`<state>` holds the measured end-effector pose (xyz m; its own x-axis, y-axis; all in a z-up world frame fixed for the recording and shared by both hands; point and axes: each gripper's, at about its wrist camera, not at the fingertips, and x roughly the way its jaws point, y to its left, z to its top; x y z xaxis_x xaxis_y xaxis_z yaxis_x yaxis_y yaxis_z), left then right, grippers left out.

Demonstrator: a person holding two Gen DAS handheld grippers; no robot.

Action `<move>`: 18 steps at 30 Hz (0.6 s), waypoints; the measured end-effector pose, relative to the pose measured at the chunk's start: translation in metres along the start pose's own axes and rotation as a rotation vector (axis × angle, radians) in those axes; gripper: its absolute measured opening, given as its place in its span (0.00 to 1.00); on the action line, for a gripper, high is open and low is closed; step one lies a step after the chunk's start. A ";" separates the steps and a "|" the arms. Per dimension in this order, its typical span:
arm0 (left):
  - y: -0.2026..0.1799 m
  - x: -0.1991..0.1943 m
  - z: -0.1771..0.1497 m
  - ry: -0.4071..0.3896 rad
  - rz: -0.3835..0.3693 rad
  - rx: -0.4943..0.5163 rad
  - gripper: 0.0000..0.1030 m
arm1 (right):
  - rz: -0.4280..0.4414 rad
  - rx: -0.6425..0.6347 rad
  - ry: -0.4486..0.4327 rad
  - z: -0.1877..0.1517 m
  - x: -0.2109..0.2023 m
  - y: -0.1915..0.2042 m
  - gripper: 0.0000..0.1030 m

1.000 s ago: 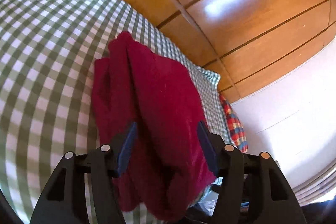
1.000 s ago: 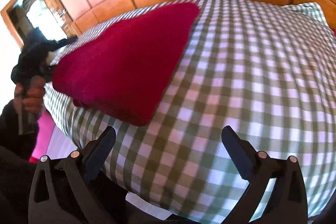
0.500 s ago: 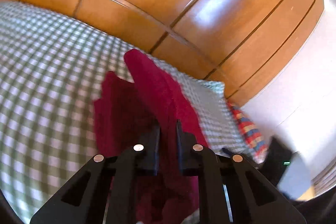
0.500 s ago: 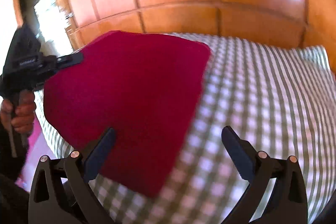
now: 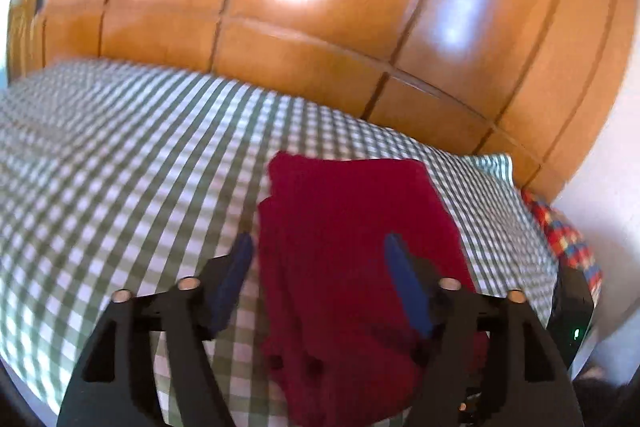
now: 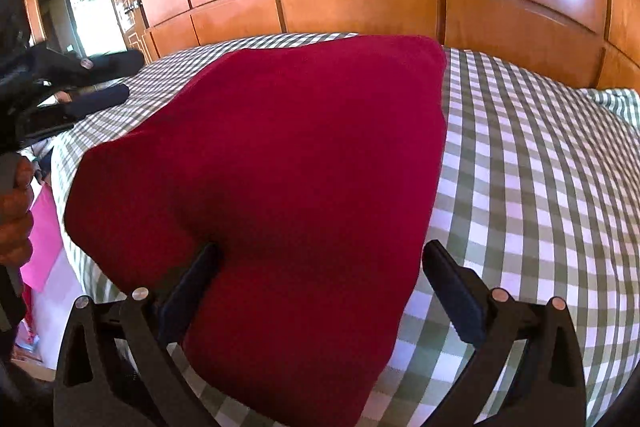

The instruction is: Fold small clothes

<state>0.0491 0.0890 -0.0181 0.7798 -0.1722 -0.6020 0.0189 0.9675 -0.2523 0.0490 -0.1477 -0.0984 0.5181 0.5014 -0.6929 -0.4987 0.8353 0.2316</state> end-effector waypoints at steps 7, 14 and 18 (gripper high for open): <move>-0.048 0.007 -0.012 0.003 0.050 0.214 0.68 | -0.008 0.030 -0.003 0.011 -0.038 -0.017 0.98; -0.045 0.018 -0.015 0.027 0.051 0.216 0.68 | -0.005 0.083 -0.061 0.038 -0.049 -0.034 0.97; -0.037 0.024 -0.015 0.038 0.059 0.213 0.68 | 0.044 0.141 -0.078 0.061 -0.044 -0.043 0.75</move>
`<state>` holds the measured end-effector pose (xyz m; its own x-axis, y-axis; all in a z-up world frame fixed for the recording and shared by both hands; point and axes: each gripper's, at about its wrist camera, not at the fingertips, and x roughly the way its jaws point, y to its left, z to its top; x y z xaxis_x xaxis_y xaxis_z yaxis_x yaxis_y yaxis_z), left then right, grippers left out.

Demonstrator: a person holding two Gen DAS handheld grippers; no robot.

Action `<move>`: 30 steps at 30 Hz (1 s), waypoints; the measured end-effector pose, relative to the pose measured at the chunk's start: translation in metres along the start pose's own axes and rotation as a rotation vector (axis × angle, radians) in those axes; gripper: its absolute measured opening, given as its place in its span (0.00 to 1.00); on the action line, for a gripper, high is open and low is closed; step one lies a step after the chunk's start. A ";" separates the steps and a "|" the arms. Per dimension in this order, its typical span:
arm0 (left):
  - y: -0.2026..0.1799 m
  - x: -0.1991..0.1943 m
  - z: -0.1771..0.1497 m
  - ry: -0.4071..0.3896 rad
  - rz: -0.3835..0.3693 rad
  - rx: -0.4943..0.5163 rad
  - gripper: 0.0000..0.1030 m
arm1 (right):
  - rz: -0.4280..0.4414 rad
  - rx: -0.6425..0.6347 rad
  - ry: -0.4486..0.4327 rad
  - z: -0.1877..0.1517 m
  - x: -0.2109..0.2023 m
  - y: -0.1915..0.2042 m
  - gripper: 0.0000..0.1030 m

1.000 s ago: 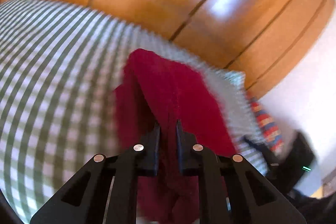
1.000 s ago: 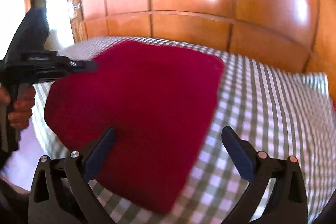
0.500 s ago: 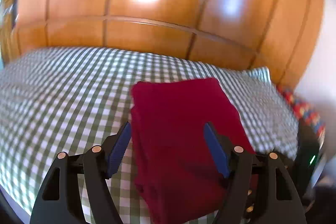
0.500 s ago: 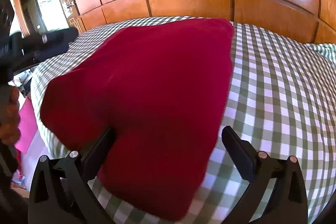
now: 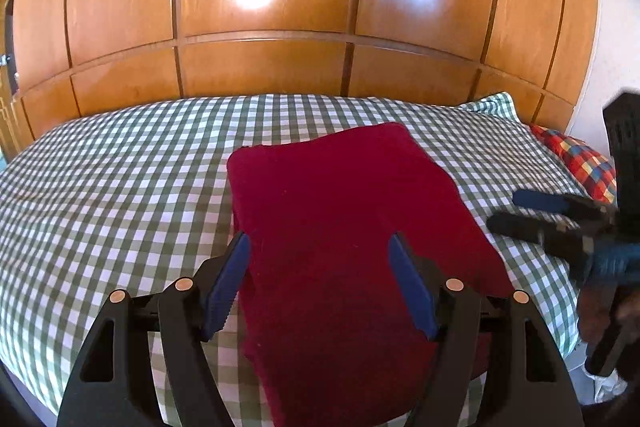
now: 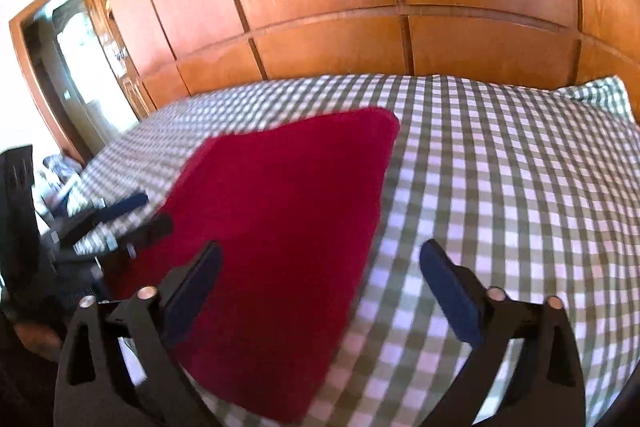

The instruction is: Fold small clothes

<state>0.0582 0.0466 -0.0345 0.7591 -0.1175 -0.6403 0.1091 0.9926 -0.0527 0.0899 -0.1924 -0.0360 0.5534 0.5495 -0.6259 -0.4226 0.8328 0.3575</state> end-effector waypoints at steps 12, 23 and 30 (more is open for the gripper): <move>0.017 0.026 -0.011 0.077 -0.004 -0.063 0.68 | 0.026 0.006 0.110 0.028 0.063 0.008 0.51; 0.069 0.047 -0.039 0.148 -0.218 -0.378 0.70 | 0.023 -0.027 0.131 0.025 0.091 0.006 0.79; 0.101 0.035 -0.024 0.098 -0.360 -0.520 0.81 | 0.134 0.173 0.105 0.001 0.054 -0.034 0.98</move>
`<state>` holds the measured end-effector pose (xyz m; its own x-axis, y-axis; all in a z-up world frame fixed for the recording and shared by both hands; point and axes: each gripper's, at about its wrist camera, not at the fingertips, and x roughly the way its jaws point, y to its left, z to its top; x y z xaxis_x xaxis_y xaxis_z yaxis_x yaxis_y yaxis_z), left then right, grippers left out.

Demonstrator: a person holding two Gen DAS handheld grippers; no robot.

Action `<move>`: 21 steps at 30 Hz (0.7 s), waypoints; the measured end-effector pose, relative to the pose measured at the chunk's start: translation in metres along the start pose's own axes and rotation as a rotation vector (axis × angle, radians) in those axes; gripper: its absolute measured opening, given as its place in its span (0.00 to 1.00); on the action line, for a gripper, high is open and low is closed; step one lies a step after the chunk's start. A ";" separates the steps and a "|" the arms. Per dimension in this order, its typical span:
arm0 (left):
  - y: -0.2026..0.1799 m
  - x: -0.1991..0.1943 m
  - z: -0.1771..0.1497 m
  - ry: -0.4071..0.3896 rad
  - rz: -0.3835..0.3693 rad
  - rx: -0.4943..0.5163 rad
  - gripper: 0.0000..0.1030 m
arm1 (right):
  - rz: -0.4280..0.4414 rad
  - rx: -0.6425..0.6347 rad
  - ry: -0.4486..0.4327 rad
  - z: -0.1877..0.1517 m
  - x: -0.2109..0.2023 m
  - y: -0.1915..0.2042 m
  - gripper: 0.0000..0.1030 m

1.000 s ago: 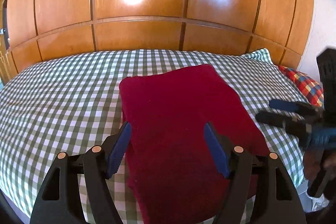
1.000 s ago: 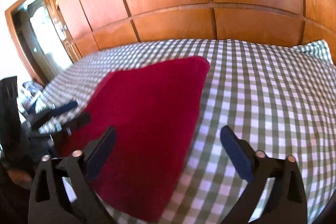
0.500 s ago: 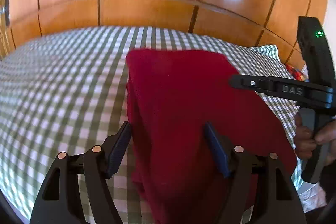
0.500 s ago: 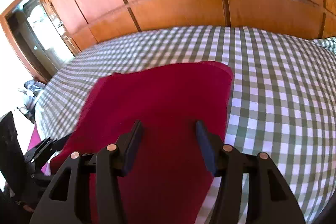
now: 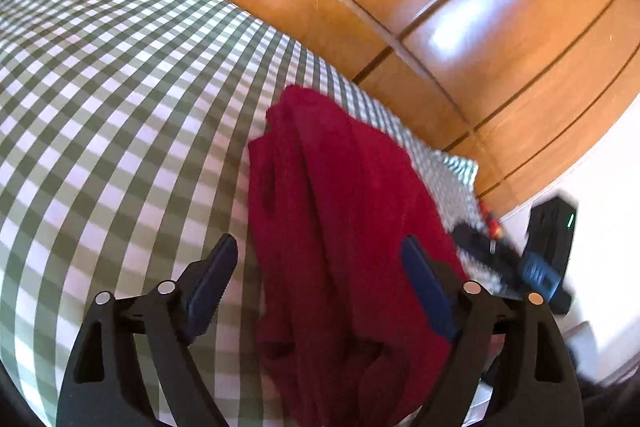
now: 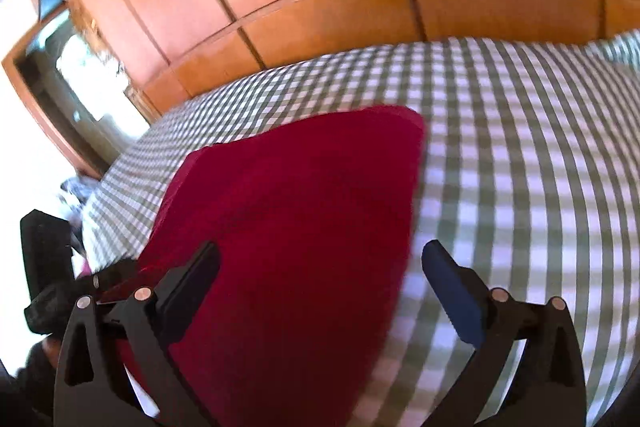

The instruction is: Fold small clothes

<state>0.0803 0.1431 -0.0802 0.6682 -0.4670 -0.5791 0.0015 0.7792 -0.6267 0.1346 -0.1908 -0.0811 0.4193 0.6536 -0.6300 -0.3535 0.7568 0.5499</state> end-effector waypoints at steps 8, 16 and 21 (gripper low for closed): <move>0.010 0.052 0.008 0.162 -0.137 -0.055 0.76 | 0.188 0.155 0.095 -0.018 0.030 -0.027 0.92; -0.023 0.048 0.013 0.146 -0.258 0.037 0.38 | 0.251 0.143 0.060 -0.007 -0.001 -0.028 0.48; -0.087 0.080 0.019 0.189 -0.357 0.137 0.38 | 0.202 0.150 -0.061 -0.003 -0.067 -0.056 0.47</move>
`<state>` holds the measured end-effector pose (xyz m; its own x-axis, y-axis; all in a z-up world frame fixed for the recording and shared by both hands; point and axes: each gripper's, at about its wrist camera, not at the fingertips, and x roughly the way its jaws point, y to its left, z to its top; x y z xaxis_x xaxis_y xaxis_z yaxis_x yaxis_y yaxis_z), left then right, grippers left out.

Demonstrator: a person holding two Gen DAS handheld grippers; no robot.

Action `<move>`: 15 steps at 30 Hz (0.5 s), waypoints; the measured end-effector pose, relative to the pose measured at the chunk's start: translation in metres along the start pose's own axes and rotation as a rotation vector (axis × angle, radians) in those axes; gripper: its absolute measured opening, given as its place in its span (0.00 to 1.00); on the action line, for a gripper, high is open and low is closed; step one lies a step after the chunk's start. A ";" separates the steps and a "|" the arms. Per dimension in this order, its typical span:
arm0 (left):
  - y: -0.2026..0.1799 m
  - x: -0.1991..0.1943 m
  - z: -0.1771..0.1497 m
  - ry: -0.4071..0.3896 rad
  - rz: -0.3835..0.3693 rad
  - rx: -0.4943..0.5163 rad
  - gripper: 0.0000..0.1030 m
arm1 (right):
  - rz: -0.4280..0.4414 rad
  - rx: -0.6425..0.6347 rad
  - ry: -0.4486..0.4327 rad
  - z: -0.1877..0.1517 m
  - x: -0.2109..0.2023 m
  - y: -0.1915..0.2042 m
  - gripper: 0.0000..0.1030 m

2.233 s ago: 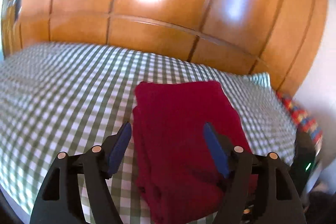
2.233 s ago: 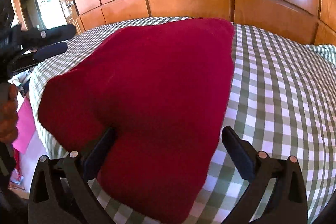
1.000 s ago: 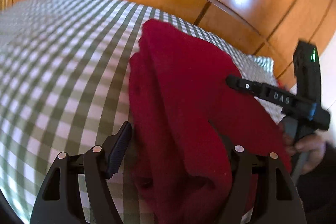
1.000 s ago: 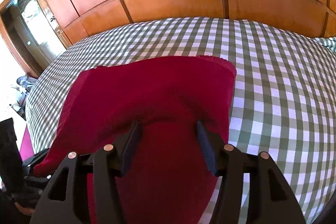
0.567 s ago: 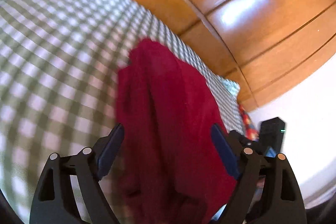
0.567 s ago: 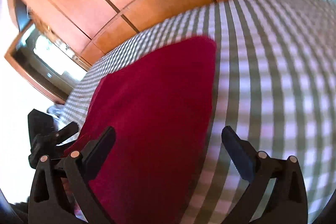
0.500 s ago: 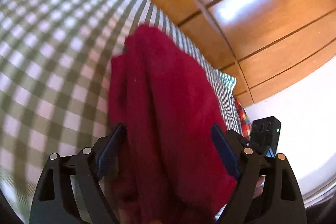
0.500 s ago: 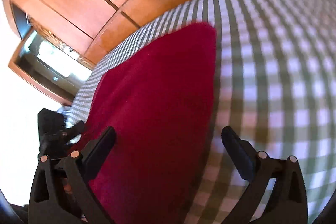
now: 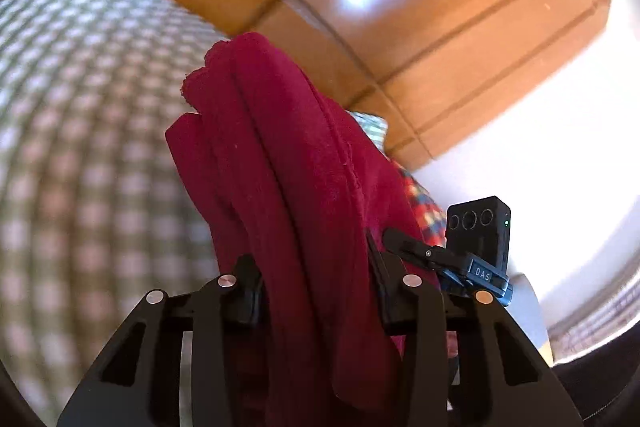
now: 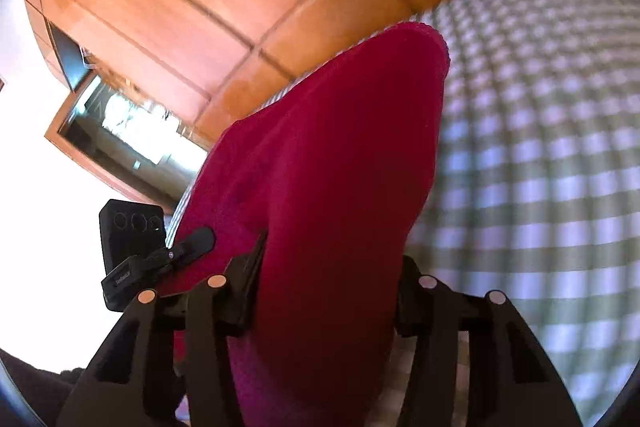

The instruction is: Fold small clothes

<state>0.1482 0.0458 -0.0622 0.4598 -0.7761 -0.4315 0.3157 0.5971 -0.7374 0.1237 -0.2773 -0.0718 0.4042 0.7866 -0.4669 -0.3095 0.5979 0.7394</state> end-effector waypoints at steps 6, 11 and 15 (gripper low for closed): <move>-0.064 0.116 0.033 0.139 -0.075 0.139 0.38 | -0.161 0.054 -0.181 0.019 -0.100 -0.057 0.47; -0.109 0.217 0.052 0.232 -0.082 0.217 0.38 | -0.300 0.128 -0.298 0.022 -0.159 -0.109 0.47; -0.129 0.290 0.044 0.315 0.043 0.307 0.38 | -0.457 0.168 -0.313 0.019 -0.179 -0.153 0.48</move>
<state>0.2772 -0.2474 -0.0698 0.2175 -0.7447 -0.6309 0.5553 0.6261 -0.5475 0.1150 -0.5124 -0.0920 0.7081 0.3558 -0.6099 0.0868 0.8134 0.5753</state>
